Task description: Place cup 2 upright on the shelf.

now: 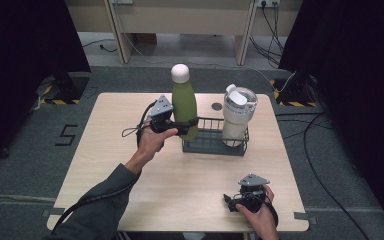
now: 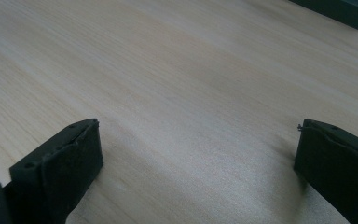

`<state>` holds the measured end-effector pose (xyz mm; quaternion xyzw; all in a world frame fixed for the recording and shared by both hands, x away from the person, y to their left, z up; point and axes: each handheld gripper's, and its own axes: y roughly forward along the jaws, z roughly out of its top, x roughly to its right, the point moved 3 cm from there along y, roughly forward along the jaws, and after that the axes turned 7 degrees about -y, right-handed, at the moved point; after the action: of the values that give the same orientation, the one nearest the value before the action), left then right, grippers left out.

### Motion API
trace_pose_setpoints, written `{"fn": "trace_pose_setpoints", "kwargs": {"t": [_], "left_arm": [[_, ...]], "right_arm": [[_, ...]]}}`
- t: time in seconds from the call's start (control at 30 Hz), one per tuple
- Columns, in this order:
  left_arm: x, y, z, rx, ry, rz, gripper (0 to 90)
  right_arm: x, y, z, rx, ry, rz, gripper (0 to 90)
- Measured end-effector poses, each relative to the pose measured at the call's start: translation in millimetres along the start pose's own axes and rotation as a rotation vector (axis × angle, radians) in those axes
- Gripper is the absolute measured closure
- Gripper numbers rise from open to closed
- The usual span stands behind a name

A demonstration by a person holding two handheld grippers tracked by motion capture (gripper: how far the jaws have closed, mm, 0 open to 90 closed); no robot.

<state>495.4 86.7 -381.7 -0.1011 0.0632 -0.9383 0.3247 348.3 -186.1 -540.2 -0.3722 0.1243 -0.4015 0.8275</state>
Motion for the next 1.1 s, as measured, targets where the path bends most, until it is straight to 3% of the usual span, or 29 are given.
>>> {"fn": "trace_pose_setpoints", "kwargs": {"t": [0.2, 0.4, 0.53, 0.67, 1.1], "left_arm": [[1.1, 8.2, 0.7, 0.001, -0.007, -0.006, 20.2], [-1.2, 19.3, 3.7, -0.011, 0.017, 0.014, 20.2], [-3.5, 24.6, 3.2, -0.011, -0.002, 0.01, 20.3], [-3.6, 32.2, 3.5, -0.02, 0.019, 0.016, 20.2], [-2.8, 47.9, 0.3, -0.014, 0.004, 0.014, 20.3]], "right_arm": [[-0.1, 0.0, 0.0, 0.0, -0.001, 0.001, 1.2], [-0.2, 0.0, 0.0, 0.0, 0.0, 0.001, 1.2], [-0.6, 0.1, -0.1, 0.0, 0.002, 0.001, 1.2], [-0.8, 0.1, 0.0, 0.001, 0.004, 0.003, 1.2], [-0.5, 0.1, 0.1, 0.001, -0.004, 0.005, 1.2]]}}
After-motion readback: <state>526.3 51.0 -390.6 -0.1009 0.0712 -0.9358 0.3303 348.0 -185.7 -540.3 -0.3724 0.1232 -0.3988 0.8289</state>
